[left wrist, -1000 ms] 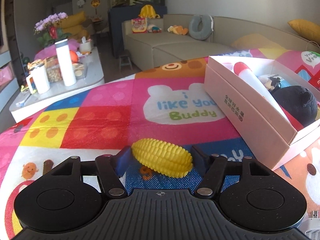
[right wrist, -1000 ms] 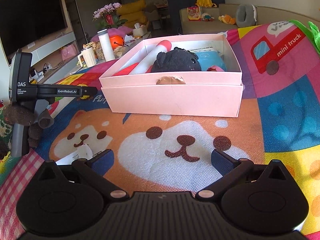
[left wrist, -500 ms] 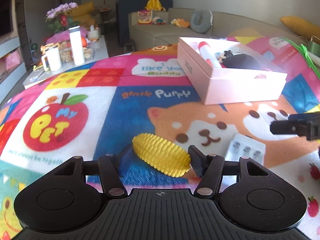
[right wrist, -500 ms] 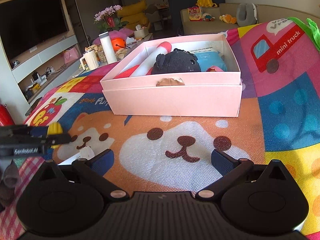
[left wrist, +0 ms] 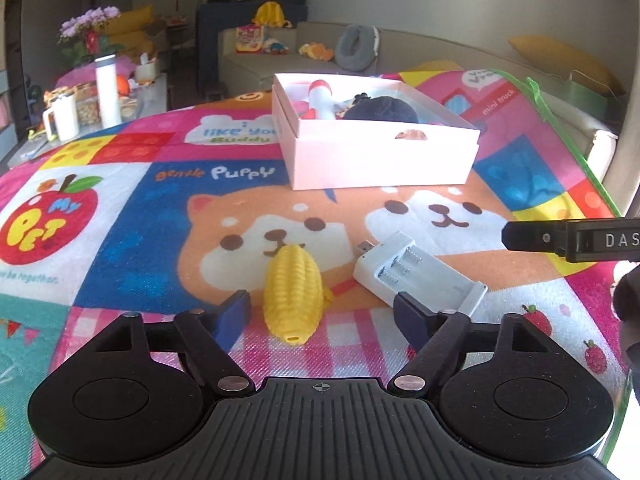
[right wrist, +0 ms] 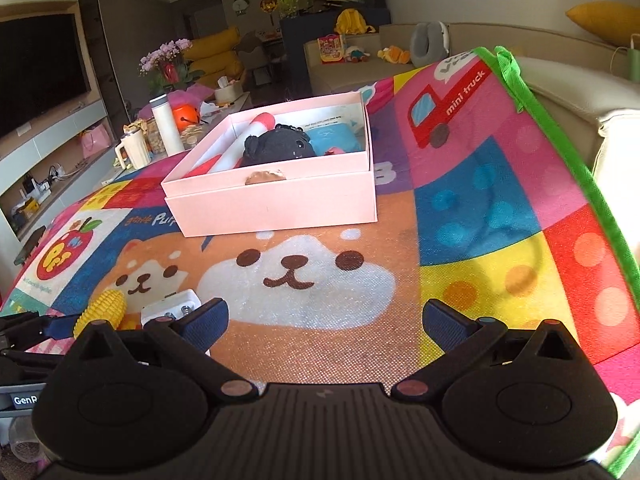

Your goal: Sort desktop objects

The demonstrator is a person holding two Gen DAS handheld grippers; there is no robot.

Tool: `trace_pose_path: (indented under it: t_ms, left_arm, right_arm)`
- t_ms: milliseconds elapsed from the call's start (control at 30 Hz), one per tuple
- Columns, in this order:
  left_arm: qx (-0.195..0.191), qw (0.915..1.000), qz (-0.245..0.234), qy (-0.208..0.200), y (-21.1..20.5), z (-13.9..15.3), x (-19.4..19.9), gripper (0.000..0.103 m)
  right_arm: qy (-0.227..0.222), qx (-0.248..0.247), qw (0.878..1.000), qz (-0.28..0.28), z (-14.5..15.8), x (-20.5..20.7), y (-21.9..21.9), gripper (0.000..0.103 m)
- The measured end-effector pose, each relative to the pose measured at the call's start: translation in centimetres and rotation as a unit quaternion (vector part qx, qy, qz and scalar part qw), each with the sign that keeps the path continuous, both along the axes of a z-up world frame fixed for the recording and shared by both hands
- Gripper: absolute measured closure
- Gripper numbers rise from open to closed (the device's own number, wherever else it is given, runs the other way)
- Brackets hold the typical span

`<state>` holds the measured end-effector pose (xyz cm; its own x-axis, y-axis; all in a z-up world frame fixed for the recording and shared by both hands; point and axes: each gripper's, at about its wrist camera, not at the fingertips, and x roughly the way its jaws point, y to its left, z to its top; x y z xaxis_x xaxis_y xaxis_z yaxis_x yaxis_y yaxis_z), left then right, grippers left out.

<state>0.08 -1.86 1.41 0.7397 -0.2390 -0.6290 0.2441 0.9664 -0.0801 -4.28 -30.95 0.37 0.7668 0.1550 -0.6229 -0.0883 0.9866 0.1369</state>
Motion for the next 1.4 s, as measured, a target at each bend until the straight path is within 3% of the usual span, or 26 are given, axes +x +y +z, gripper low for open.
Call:
trace_pose_path:
  t_ms: [100,233,400,533,767,933,1100,1167,1233,1400]
  left_arm:
    - [0.031,0.9984,0.045,-0.010,0.9,-0.1,-0.4,0.008]
    - [0.034,0.9951,0.093,-0.008,3.2,-0.1,-0.4,0.006]
    - [0.007,0.9898,0.142,0.003,5.6,-0.1,-0.3,0.003]
    - [-0.003,0.9897,0.143,0.004,5.8,-0.2,-0.4,0.001]
    - [0.005,0.9900,0.141,0.006,5.5,-0.2,-0.3,0.000]
    - [0.020,0.9899,0.140,0.009,5.1,-0.4,-0.2,0.000]
    - [0.029,0.9897,0.140,0.011,4.8,-0.5,-0.1,0.000]
    - [0.032,0.9896,0.139,0.011,4.7,-0.5,-0.1,0.000]
    - [0.033,0.9896,0.139,0.011,4.7,-0.5,-0.1,0.000]
    - [0.036,0.9896,0.139,0.012,4.6,-0.6,-0.1,0.000]
  right_arm:
    - [-0.001,-0.031,1.000,0.007,0.0,-0.5,1.0,0.000]
    - [0.008,-0.075,0.997,0.004,-1.1,-0.7,2.9,0.000]
    - [0.018,-0.100,0.994,0.030,-1.9,-1.5,5.4,0.000]
    - [-0.001,-0.130,0.990,0.057,-1.9,-2.6,7.7,0.000]
    - [-0.041,-0.121,0.984,0.126,-0.5,-4.5,8.6,0.000]
    - [-0.061,-0.107,0.987,0.106,1.0,-4.5,6.6,0.000]
    - [-0.062,-0.078,0.994,0.052,2.3,-1.4,4.4,0.000]
    - [-0.050,-0.074,0.994,0.054,2.4,0.7,4.6,0.010]
    - [-0.019,-0.062,0.994,0.084,2.3,2.9,5.7,0.036]
    - [0.028,-0.044,0.990,0.134,0.9,6.5,9.8,0.040]
